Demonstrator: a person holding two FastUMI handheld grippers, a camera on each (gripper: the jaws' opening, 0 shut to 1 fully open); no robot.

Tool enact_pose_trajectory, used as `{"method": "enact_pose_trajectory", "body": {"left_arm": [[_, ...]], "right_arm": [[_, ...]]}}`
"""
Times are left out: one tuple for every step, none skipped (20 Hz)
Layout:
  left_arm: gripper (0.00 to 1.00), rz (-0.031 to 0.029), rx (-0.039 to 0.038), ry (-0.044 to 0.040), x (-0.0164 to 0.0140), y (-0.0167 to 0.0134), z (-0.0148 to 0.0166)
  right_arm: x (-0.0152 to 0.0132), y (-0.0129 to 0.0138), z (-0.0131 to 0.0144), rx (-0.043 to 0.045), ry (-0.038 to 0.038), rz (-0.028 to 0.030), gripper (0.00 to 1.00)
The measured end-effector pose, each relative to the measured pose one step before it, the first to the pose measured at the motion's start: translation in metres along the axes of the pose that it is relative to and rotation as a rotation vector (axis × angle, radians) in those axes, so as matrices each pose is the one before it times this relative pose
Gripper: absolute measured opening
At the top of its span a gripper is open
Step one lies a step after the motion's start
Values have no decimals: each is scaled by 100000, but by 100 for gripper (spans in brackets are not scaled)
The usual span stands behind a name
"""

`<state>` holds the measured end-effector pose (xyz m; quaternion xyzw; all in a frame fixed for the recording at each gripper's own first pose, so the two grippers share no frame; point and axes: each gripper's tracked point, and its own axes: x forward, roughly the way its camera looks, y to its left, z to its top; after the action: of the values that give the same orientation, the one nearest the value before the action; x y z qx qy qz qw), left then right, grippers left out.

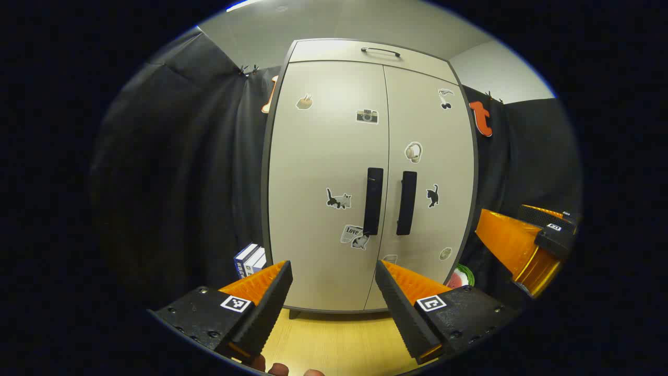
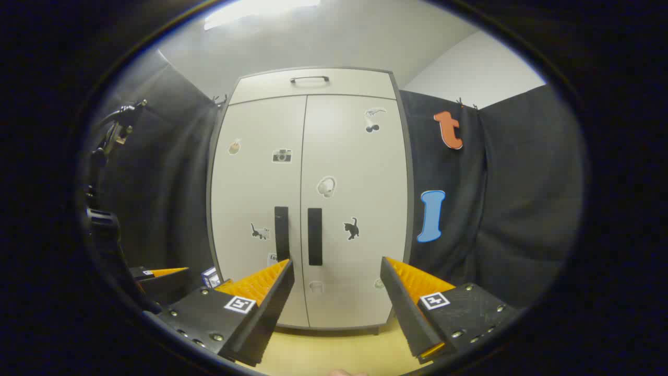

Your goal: Open the right door of the double-door shoe cabinet with the right hand, and open the left door with the left hand.

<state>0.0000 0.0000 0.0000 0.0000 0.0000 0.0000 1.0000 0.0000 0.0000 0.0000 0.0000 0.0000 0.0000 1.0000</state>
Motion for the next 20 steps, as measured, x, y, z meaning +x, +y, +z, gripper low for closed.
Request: {"method": "enact_pose_trajectory", "body": {"left_arm": [[99,66,457,-520,-39,122,213],[99,-68,196,-263,-10,-36,260],[99,-154,22,-504,18,85,184],[99,39,-300,-590,-22,103,270],[99,-70,-297,-355,-102,73,177],[99,9,-158,-90,67,27,213],[99,274,67,-166,97,133,140],[99,600,143,17,67,324,87],[99,664,-4,-132,20,280,33],[99,340,-278,-29,125,165,92],[99,422,-315,214,35,99,-22],[99,459,-168,257,110,205,43],[99,536,-120,145,77,184,-26],[99,493,-64,134,115,159,-30],[99,603,-170,-17,-6,74,-52],[99,467,-124,99,28,79,-17],[99,539,-152,236,152,188,-72],[99,427,-135,301,246,161,-67],[99,404,-135,259,209,224,-143],[99,258,-88,141,226,110,-25]], "right_arm": [[37,67,-18,395,-313,54,99],[52,78,100,323,-119,18,98],[11,146,-81,331,-135,27,98],[87,145,112,270,-56,63,98],[136,62,6,247,-53,114,98],[79,104,13,229,39,26,98],[122,106,-62,211,-82,63,98],[175,-20,71,189,-304,-60,98],[194,64,69,69,-97,-55,98],[256,-5,57,13,-59,-37,98],[181,58,-65,-89,135,24,98],[139,0,-104,-103,127,-7,98],[95,42,-173,-114,209,-37,98],[262,30,-27,-49,18,-10,98],[260,31,-24,-27,59,118,98],[388,82,-55,-79,193,237,94],[276,72,-208,-251,335,181,94],[359,44,-166,-371,381,114,94],[449,-12,-148,-314,207,-24,94],[328,37,-121,-211,96,-69,94]]}}
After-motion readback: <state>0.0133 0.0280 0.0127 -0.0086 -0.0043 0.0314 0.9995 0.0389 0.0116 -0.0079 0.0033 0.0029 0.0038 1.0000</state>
